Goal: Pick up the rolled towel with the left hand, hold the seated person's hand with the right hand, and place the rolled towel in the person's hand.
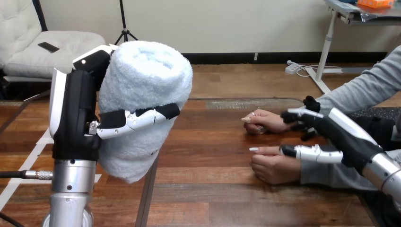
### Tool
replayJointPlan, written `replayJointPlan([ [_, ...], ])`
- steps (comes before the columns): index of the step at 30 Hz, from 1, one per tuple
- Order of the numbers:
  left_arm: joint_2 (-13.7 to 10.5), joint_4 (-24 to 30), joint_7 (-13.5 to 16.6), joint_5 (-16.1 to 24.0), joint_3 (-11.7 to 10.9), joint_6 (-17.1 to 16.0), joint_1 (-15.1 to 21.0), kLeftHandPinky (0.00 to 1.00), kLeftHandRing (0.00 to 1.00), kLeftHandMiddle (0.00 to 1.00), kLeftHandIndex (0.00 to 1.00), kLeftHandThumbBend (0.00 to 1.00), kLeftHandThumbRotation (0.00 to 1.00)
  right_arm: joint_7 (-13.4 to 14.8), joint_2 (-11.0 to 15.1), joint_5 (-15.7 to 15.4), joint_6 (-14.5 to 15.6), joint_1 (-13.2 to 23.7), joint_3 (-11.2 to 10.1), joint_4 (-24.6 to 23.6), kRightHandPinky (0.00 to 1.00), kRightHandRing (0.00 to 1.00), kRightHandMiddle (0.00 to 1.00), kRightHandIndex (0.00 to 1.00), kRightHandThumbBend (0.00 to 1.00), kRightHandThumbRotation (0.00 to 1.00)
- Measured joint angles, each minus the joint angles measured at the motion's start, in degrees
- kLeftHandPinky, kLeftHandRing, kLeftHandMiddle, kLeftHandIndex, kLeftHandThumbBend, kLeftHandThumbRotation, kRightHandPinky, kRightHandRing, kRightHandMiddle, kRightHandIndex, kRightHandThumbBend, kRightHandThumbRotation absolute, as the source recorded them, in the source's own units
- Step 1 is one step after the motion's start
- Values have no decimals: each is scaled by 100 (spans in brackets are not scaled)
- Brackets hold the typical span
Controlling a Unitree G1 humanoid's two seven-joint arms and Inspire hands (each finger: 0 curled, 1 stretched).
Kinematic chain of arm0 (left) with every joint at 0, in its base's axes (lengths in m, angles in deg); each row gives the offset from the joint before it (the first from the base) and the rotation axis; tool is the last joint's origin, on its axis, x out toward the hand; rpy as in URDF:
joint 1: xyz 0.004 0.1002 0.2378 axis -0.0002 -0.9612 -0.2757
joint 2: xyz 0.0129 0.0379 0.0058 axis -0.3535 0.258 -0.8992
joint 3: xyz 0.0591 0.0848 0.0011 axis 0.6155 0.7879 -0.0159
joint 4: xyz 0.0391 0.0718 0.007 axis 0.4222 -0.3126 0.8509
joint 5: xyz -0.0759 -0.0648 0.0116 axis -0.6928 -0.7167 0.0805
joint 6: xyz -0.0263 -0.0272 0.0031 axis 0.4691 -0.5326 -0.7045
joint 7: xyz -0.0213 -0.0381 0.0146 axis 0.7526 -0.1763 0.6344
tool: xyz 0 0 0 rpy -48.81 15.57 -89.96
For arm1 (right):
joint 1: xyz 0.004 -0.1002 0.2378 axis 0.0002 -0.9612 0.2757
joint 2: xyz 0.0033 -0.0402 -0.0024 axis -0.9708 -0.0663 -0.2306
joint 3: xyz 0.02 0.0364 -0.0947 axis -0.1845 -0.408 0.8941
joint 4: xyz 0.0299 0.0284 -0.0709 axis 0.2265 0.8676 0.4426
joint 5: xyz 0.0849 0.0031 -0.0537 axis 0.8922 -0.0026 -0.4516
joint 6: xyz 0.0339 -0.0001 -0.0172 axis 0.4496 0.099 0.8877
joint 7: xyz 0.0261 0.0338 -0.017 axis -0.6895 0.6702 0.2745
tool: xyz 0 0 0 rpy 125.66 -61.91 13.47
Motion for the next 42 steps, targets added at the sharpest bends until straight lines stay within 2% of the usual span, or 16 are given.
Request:
replayJointPlan([
  [5,7,-1,-51,-25,-4,-2,0,25,29,35,40,75,0,30,23,-100,24,24,109,130,71,83,86,85,89,58],
  [11,15,-3,-77,-17,-4,-4,0,25,29,35,40,75,0,20,32,-185,113,74,219,283,74,86,88,87,95,54],
  [19,19,-3,-87,-14,-5,-8,0,25,29,35,40,75,0,14,59,-237,256,143,351,431,75,86,89,87,100,53],
  [32,20,-3,-139,-85,-8,-17,-1,26,30,35,40,74,0,-78,241,-407,322,241,582,518,76,87,89,88,100,47],
  [42,23,-4,-188,-204,-13,-17,-1,27,30,36,40,74,0,-111,334,-494,401,301,735,532,74,85,88,87,100,35],
])
